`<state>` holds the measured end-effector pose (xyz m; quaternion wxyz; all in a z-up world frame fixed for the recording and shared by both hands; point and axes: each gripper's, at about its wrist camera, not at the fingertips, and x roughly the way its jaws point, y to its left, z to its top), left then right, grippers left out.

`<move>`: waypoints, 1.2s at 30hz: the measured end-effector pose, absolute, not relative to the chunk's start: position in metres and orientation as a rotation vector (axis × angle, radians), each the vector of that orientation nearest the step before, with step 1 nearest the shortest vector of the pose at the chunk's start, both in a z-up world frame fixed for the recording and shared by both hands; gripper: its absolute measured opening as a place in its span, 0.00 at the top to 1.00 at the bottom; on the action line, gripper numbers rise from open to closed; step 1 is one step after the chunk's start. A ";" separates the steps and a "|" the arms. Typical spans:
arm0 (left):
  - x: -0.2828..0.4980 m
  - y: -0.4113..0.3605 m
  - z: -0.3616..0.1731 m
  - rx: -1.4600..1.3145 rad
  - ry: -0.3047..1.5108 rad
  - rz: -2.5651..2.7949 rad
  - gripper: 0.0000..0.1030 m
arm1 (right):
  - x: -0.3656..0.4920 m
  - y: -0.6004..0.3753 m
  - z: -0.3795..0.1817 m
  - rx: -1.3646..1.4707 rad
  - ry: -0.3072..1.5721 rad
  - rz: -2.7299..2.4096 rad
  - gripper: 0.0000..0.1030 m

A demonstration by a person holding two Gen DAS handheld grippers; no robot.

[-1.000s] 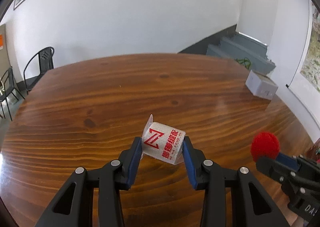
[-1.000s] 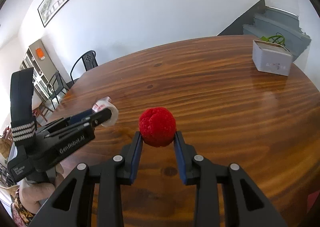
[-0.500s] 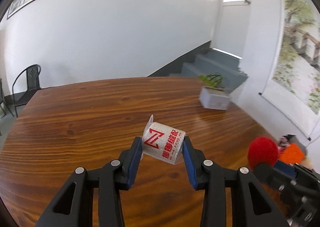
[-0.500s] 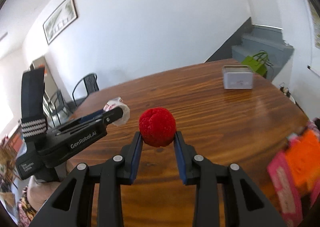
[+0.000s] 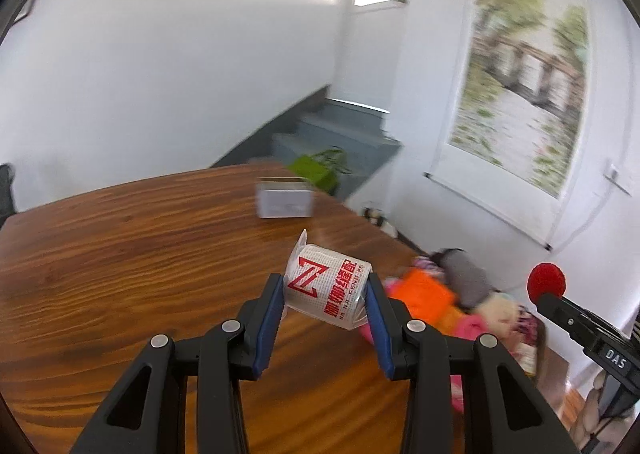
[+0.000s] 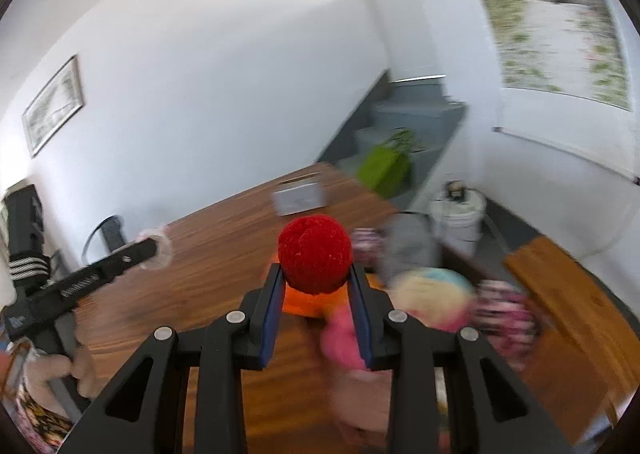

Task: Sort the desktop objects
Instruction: 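Carry the ball and cup into the box and open both grippers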

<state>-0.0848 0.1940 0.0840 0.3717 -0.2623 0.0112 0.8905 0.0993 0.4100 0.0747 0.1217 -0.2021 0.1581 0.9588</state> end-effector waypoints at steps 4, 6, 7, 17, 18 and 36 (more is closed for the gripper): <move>-0.069 0.231 0.088 -0.659 0.063 2.218 0.59 | 0.122 0.434 0.067 -0.598 0.454 2.732 0.66; -0.061 0.251 0.090 -0.657 0.080 2.187 0.59 | 0.126 0.436 0.064 -0.606 0.439 2.726 0.66; -0.058 0.259 0.090 -0.658 0.091 2.175 0.59 | 0.127 0.437 0.063 -0.609 0.432 2.722 0.66; -0.048 0.329 0.084 -0.682 0.190 2.114 0.59 | 0.143 0.448 0.049 -0.647 0.361 2.692 0.66; -0.048 0.334 0.081 -0.686 0.204 2.110 0.59 | 0.141 0.448 0.047 -0.652 0.356 2.694 0.66; -0.042 0.347 0.071 -0.672 0.249 2.107 0.29 | 0.135 0.469 0.023 -0.717 0.437 2.665 0.49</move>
